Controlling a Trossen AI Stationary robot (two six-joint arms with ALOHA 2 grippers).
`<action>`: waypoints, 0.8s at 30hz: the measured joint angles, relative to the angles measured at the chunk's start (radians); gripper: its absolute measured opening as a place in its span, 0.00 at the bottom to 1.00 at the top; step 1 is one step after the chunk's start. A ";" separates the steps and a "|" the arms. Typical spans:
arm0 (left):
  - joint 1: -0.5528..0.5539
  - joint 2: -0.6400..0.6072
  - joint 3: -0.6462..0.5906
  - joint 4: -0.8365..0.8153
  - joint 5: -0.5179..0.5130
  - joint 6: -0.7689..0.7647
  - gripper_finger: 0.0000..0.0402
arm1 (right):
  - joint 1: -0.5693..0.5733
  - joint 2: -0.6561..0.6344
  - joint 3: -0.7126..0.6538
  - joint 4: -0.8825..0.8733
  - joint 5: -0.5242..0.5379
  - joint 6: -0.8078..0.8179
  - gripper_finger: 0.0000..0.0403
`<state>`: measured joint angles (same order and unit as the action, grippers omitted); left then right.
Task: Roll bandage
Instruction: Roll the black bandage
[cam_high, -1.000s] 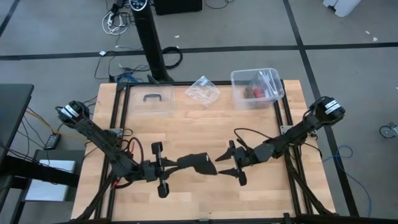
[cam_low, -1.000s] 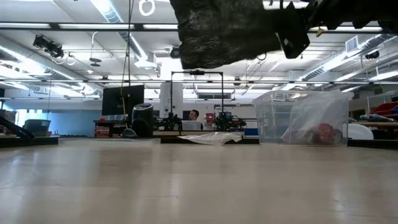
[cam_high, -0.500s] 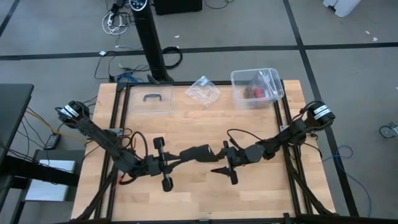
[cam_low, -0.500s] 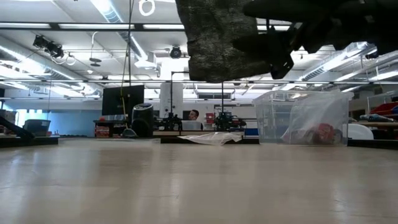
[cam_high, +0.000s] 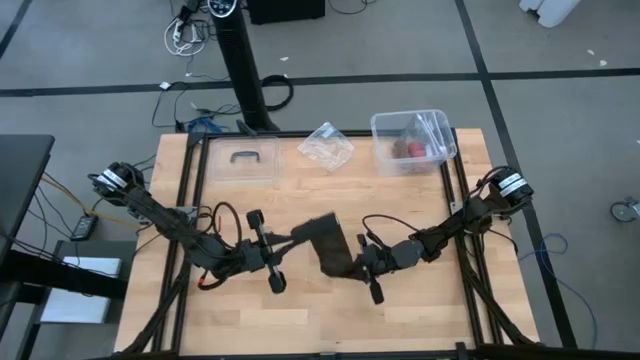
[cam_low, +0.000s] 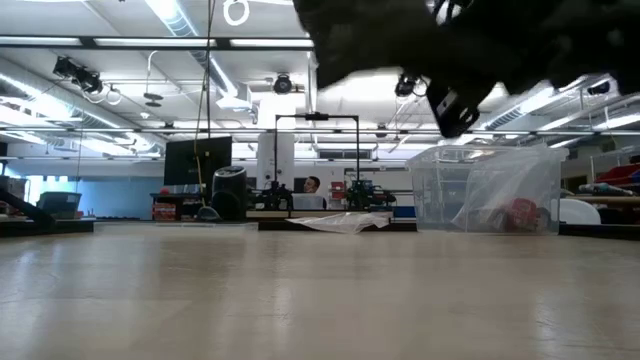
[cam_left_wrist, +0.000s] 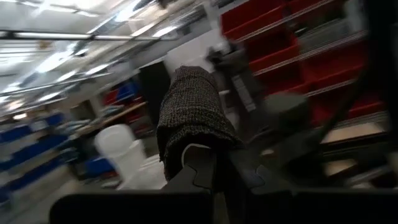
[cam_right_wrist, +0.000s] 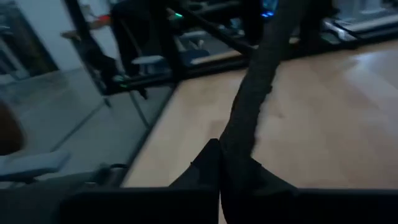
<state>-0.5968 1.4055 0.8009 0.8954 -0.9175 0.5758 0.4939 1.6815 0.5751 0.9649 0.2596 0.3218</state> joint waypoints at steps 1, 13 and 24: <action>0.009 0.000 0.000 0.003 -0.022 0.012 0.05 | 0.012 -0.010 0.000 0.000 -0.001 0.000 0.01; 0.094 0.001 -0.045 -0.085 -0.137 0.020 0.05 | 0.132 -0.116 0.091 -0.056 0.000 -0.094 0.00; 0.133 0.001 -0.158 -0.084 -0.159 -0.125 0.05 | 0.132 -0.219 0.301 -0.354 0.060 -0.324 0.00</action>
<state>-0.4637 1.4062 0.6431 0.8116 -1.0762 0.4509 0.6261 1.4626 0.8760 0.6114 0.3194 -0.0026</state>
